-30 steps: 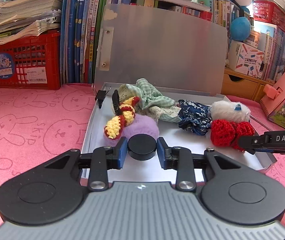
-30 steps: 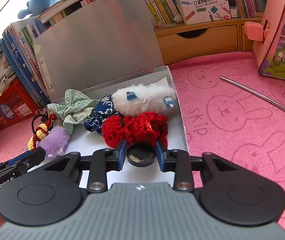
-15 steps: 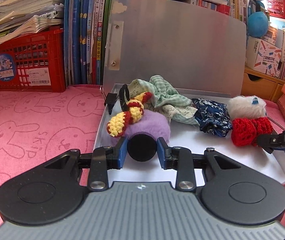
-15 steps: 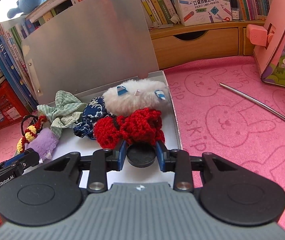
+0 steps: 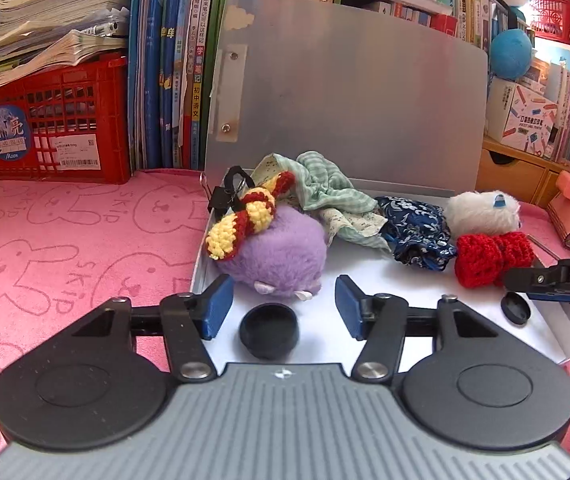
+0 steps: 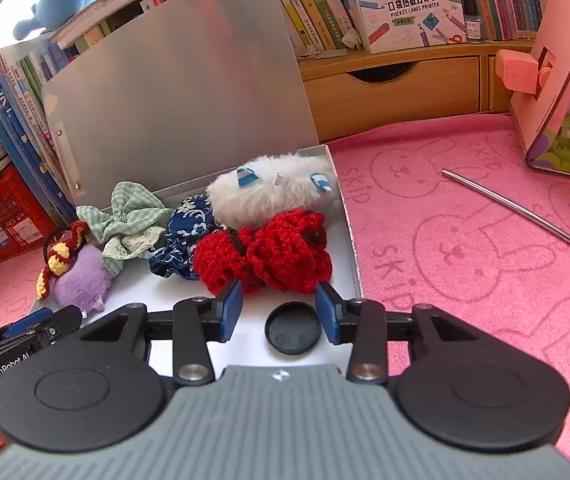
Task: Organize objects
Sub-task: 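Open both tools to drop the black lids into the box, then move the left tool to the white tissue while the right tool reaches a black lid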
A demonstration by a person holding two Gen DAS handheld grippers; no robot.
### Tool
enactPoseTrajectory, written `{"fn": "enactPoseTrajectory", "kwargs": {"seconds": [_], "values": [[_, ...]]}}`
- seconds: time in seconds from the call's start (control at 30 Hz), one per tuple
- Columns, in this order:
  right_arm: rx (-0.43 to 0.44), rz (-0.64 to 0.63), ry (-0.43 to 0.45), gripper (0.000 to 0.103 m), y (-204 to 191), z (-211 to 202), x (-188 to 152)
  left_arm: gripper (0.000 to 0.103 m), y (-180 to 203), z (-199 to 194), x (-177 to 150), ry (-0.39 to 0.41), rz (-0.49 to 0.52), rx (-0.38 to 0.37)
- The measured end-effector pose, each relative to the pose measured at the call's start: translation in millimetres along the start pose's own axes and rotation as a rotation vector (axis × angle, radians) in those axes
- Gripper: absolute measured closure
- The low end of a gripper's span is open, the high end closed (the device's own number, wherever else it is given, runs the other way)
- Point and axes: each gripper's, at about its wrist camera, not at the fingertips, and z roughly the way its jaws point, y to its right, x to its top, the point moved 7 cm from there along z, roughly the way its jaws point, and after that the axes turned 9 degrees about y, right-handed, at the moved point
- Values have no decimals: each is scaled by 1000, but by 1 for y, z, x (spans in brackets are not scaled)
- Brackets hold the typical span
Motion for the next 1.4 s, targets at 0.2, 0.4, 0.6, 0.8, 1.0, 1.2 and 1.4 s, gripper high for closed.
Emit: {"fn": "enactPoseTrajectory", "kwargs": {"seconds": [0.2, 0.4, 0.6, 0.8, 1.0, 1.2, 1.4], "values": [[41, -63, 16, 43, -9, -30, -7, 34, 20, -38, 4, 31, 60, -71], [98, -123, 34, 39, -16, -73, -23, 32, 37, -87, -12, 18, 86, -156], [146, -183, 70, 37, -18, -122, -47, 31, 47, -135, -37, 9, 99, -213], [176, -236, 111, 36, -20, -169, -75, 30, 56, -182, -64, 17, 120, -273], [208, -257, 110, 34, -18, -207, -108, 30, 60, -223, -88, 8, 108, -327], [234, -318, 100, 33, -19, -241, -141, 30, 63, -259, -116, -13, 155, -360], [288, -365, 87, 32, -27, -266, -166, 30, 67, -284, -130, -30, 179, -416]]}}
